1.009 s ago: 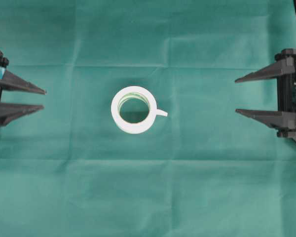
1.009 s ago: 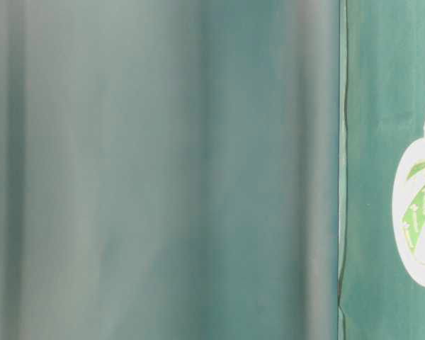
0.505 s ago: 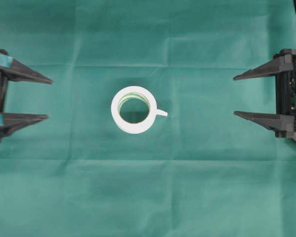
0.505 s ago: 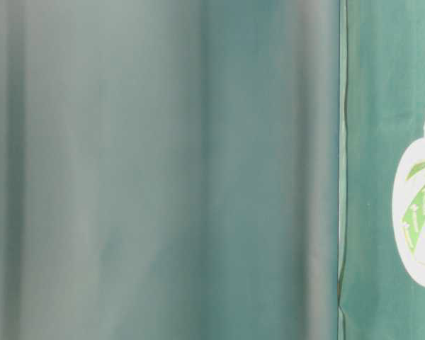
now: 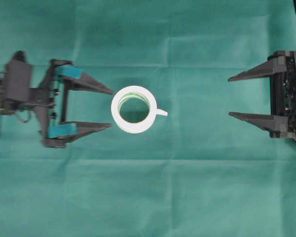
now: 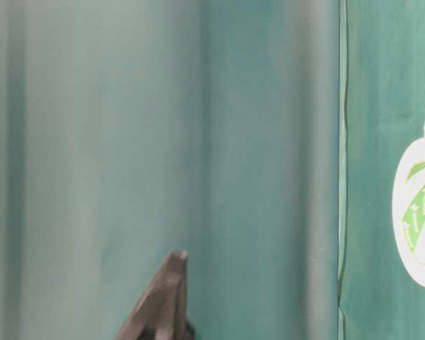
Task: Peel off the duct tape with your right arm.
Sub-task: 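Move the left gripper toward the white tape roll, then lower the open left gripper over the tape roll's rim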
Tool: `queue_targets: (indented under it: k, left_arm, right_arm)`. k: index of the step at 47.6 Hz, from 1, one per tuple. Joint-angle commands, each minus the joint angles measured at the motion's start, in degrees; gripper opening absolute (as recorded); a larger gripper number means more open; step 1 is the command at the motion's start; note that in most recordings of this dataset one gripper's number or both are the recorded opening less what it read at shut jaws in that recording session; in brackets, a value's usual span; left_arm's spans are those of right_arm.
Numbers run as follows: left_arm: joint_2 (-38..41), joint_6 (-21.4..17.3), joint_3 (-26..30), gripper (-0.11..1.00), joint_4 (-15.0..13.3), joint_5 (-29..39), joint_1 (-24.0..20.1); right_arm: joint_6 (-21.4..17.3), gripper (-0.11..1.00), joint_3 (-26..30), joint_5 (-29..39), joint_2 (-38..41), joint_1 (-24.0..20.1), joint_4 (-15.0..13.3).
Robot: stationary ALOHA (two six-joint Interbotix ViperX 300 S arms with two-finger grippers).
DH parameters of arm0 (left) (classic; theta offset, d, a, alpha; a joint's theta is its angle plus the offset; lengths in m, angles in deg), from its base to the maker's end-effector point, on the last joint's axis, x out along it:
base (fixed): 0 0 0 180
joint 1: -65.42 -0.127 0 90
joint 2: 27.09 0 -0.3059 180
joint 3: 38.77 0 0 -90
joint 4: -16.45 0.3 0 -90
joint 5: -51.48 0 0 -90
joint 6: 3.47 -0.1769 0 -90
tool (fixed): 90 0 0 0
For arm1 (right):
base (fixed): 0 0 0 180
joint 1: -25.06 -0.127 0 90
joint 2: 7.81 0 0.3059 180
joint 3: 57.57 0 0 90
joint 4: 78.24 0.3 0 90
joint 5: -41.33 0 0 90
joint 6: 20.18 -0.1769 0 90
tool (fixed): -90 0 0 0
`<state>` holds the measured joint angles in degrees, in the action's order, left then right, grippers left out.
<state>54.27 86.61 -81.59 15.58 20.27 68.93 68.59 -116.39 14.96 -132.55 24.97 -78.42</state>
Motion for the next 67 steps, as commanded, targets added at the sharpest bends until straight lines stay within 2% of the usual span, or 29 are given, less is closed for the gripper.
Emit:
queue_targets:
  k: [1,7,12,19,32,42,49,67]
  left_arm:
    - [2.5,0.0,3.8,0.99,0.0,-0.6,0.0]
    - [5.1,0.0,6.3,0.99,-0.1,-0.4,0.0]
    - [6.2,0.1,7.8,0.98,-0.1,2.5,0.0]
    - [6.2,0.7,10.5,0.98,-0.1,12.6,0.4]
    - [7.8,1.1,17.2,0.98,-0.1,36.8,1.2]
    - [10.5,0.9,22.4,0.98,-0.1,49.6,1.4]
    - [12.7,0.4,25.0,0.98,-0.1,52.8,1.4]
    - [20.1,0.4,25.8,0.98,0.0,51.5,0.1]
  right_arm:
    - [0.1,0.77,0.6,-0.9,0.3,0.0,-0.1]
    - [0.1,0.77,0.6,-0.9,0.4,0.0,-0.1]
    - [0.1,0.77,0.6,-0.9,0.4,0.0,-0.1]
    - [0.0,0.77,0.8,-0.8,0.4,0.1,-0.1]
    - [0.0,0.77,0.9,-0.8,0.7,0.0,-0.1]
    - [0.0,0.77,1.1,-0.8,1.3,0.1,-0.1]
    - [0.0,0.77,1.2,-0.9,1.8,0.0,-0.1]
    - [0.1,0.77,1.2,-0.9,2.2,0.0,-0.1]
